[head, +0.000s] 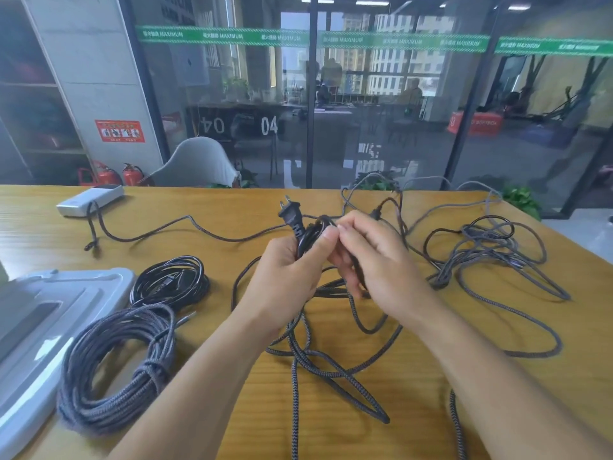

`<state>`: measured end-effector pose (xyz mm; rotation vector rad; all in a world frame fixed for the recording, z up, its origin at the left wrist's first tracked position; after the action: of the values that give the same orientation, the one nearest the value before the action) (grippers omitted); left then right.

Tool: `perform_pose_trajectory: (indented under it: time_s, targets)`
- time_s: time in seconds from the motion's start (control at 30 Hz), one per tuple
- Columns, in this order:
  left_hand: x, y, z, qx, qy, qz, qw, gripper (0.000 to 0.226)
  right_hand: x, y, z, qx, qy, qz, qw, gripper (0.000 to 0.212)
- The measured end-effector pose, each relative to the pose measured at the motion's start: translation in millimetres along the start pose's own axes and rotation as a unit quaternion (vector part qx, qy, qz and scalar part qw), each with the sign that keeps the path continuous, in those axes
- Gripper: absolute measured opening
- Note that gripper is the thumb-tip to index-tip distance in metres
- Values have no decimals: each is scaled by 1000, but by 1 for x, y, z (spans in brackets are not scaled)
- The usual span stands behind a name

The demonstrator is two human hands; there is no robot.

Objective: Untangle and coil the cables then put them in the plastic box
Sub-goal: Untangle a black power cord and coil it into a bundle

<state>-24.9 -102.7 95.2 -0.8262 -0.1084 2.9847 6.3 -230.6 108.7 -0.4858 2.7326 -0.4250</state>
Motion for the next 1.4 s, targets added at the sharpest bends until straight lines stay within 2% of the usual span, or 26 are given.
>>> perform_pose_trajectory:
  time_s: [0.13, 0.3, 0.4, 0.53, 0.63, 0.7, 0.8, 0.87, 0.93, 1.03, 1.13, 1.27, 1.4]
  targets:
    - [0, -2, -2, -12, -6, 51, 999, 56, 6, 5, -5, 60, -42, 15, 997, 35]
    - [-2, -13, -2, -6, 3, 111, 994, 52, 12, 15, -8, 118, -64, -18, 991, 21]
    - [-1, -18, -1, 20, 0, 134, 991, 47, 14, 24, -7, 111, -44, -50, 992, 32]
    - [-1, -17, -2, 21, 6, 82, 996, 78, 12, 29, -4, 127, -41, -56, 989, 40]
    - [-2, -15, 0, 12, -2, 85, 996, 55, 12, 27, -7, 169, -59, -48, 983, 42]
    - [-2, -24, -2, 8, -2, 136, 991, 36, 15, 29, -10, 186, -55, -68, 979, 44]
    - [-4, -45, -3, 37, 3, 215, 976, 25, 21, 45, -8, 261, -61, -133, 954, 44]
    - [-4, -50, 0, 75, 13, 228, 971, 19, 22, 55, -6, 300, -90, -151, 938, 39]
    - [-4, -45, 2, 122, 9, 208, 970, 22, 19, 58, 0, 332, -105, -156, 924, 39]
    - [-5, -34, 6, 193, 2, 128, 973, 26, 12, 54, 14, 364, -87, -166, 912, 52]
    - [-4, -31, 14, 198, -9, 48, 979, 26, 7, 44, 21, 375, -91, -155, 909, 63]
    - [-2, -37, 21, 176, -1, 21, 984, 31, -7, 15, 26, 294, -38, -120, 947, 39]
    - [-2, -45, 23, 201, 4, 14, 979, 41, -18, -34, 40, 228, 1, -19, 974, 35]
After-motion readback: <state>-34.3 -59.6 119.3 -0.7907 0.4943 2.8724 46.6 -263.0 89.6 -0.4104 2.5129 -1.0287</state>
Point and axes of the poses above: each hand's wrist, its own x-axis away from the middle knuckle, its own y-axis out of the palm, z = x × y, the point moved 6 cm from there along -x, towards the middle knuckle, and after that the axes turned 12 degrees about y, right-handed, at the moved point
